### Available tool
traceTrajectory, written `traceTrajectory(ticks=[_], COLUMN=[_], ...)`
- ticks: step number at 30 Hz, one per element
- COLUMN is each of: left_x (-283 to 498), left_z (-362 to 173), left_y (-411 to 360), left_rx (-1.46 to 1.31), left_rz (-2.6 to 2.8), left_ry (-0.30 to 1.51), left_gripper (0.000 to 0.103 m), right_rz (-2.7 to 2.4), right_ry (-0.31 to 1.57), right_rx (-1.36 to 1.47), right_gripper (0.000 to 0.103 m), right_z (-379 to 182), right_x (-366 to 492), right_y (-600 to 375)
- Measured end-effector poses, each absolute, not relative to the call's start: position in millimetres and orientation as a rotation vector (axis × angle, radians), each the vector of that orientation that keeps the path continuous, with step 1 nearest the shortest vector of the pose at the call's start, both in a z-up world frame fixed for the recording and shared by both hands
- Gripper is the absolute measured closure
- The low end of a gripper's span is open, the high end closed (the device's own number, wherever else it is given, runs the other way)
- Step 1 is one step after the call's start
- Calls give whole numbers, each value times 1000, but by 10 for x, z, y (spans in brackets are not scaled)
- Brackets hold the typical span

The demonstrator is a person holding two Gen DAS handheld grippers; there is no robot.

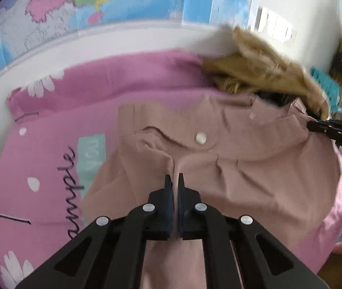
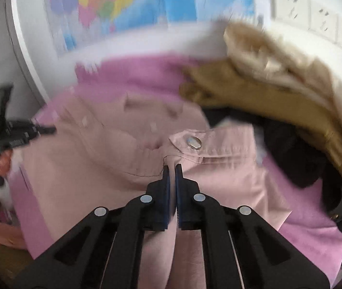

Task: Fold large clothes
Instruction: 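Pinch the folded jacket edge with both tools and smooth it flat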

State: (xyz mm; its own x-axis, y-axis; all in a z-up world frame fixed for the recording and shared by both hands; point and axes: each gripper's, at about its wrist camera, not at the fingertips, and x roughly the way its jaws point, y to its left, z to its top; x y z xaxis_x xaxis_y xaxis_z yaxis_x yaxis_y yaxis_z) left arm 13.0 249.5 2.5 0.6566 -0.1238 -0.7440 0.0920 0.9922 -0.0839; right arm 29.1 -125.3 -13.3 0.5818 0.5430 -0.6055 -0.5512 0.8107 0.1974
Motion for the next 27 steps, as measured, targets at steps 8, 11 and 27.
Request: traceTrajectory(ticks=[8,11,27], left_x=[365,507,219], left_z=[189,-14,320], left_y=[2657,2628,2692], left_rx=[-143,-114,-146], left_rz=[-88,-69,-111], left_ry=[761,857,638], left_gripper=[99,97,98], right_rz=[572,562,606], right_ry=[679,763,596], right_rx=[96,112,190], right_gripper=[99,99,98], right_z=[-116,-323,81], right_x=[801,965,819], right_y=[-1260,-1218,-1441])
